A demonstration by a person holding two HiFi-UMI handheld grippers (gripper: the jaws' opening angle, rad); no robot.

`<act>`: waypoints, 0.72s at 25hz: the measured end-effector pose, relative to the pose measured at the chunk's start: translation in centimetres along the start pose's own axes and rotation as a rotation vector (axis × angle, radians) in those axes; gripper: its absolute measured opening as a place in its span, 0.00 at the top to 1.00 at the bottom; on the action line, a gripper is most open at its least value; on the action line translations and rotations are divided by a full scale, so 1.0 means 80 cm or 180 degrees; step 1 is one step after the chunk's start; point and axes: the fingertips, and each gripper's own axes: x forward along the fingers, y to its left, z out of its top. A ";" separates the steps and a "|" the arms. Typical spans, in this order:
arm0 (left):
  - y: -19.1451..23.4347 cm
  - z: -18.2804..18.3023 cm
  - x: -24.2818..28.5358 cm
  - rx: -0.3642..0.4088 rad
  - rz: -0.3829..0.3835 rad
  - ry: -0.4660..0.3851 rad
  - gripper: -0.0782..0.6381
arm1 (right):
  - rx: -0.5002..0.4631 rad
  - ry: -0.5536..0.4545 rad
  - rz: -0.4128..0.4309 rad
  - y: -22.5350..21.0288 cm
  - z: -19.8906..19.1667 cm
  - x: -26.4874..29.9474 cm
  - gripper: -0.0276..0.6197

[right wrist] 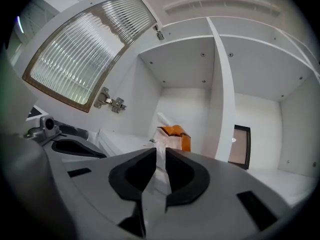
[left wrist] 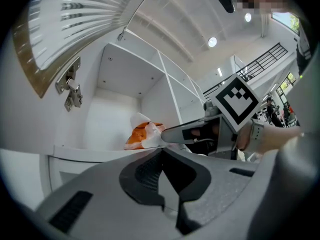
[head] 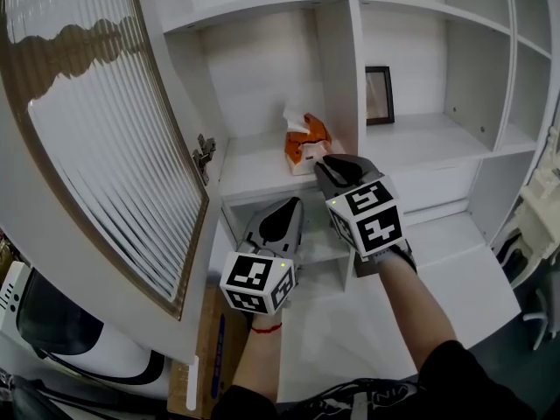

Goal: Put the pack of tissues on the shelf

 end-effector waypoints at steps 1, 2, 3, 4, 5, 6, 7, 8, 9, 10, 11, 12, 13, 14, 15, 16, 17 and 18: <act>0.001 -0.001 0.000 0.0006 0.0006 0.0006 0.88 | 0.0004 -0.0034 -0.0005 0.001 0.001 0.001 0.87; 0.001 -0.002 0.000 0.0015 0.0011 0.0011 0.88 | 0.0016 -0.0084 -0.0007 0.002 0.003 0.000 0.87; 0.001 -0.003 -0.001 0.0020 0.0016 0.0013 0.88 | 0.0031 -0.0144 -0.0008 0.003 0.005 -0.002 0.87; 0.002 -0.003 -0.001 0.0021 0.0021 0.0014 0.88 | 0.0039 -0.0200 -0.0009 0.004 0.007 -0.005 0.87; 0.002 -0.003 -0.001 0.0019 0.0027 0.0013 0.88 | 0.0035 -0.0245 -0.0012 0.004 0.010 -0.008 0.87; 0.003 -0.003 -0.001 0.0018 0.0035 0.0012 0.88 | 0.0021 -0.0277 -0.0011 0.005 0.012 -0.011 0.87; 0.003 -0.003 -0.001 0.0018 0.0042 0.0009 0.88 | 0.0005 -0.0299 -0.0002 0.006 0.014 -0.014 0.87; 0.003 -0.003 -0.001 0.0020 0.0046 0.0007 0.88 | -0.0006 -0.0317 0.0015 0.007 0.016 -0.017 0.87; 0.003 -0.004 -0.001 0.0021 0.0048 0.0005 0.88 | -0.0008 -0.0334 0.0037 0.009 0.016 -0.021 0.87; 0.002 -0.004 -0.001 0.0020 0.0048 0.0004 0.88 | -0.0001 -0.0354 0.0063 0.011 0.015 -0.024 0.87; 0.001 -0.005 0.000 0.0018 0.0050 0.0002 0.88 | 0.0011 -0.0376 0.0091 0.014 0.014 -0.027 0.89; 0.000 -0.006 0.000 0.0014 0.0055 -0.0001 0.88 | 0.0024 -0.0397 0.0120 0.018 0.012 -0.030 0.91; -0.001 -0.007 0.001 0.0012 0.0065 -0.0005 0.88 | 0.0029 -0.0414 0.0148 0.023 0.009 -0.032 0.92; -0.002 -0.008 0.001 0.0013 0.0080 -0.0009 0.88 | 0.0028 -0.0426 0.0172 0.027 0.006 -0.035 0.94; -0.003 -0.010 0.001 0.0018 0.0097 -0.0012 0.88 | 0.0027 -0.0430 0.0197 0.032 0.003 -0.037 0.94; -0.005 -0.011 0.001 0.0021 0.0114 -0.0016 0.88 | 0.0033 -0.0428 0.0227 0.035 -0.001 -0.040 0.95; -0.006 -0.013 0.000 0.0021 0.0130 -0.0020 0.88 | 0.0048 -0.0423 0.0266 0.039 -0.005 -0.043 0.95; -0.007 -0.015 -0.001 0.0017 0.0146 -0.0022 0.88 | 0.0065 -0.0419 0.0310 0.043 -0.009 -0.046 0.95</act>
